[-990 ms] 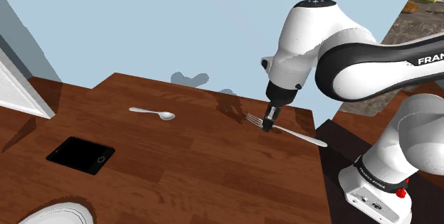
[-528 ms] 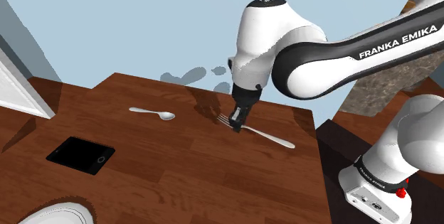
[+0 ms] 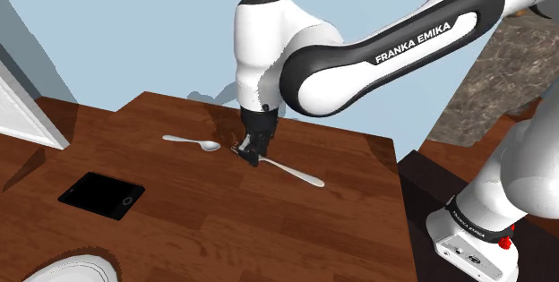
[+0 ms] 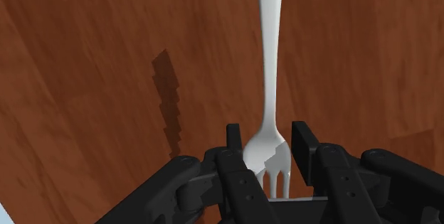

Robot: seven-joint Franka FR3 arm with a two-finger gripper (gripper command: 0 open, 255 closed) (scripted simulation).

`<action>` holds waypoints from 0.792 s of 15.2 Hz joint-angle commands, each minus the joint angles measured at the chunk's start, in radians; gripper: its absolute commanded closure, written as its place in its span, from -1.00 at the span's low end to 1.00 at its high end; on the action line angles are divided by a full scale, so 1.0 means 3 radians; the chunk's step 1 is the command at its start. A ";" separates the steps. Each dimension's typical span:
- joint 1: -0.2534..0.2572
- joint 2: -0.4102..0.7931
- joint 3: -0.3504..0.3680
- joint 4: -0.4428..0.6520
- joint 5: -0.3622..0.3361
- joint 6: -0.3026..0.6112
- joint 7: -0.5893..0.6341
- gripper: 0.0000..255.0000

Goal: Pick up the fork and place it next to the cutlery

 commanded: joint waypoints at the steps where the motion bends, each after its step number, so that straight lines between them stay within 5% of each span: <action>1: 0.0073 0.0325 -0.0002 0.0344 -0.0216 -0.0082 0.0151 1.00; 9: 0.0691 0.1594 -0.0180 0.2110 -0.0819 -0.0734 0.0459 1.00; 12: 0.0688 0.1620 -0.0199 0.2015 -0.0834 -0.0617 0.0474 1.00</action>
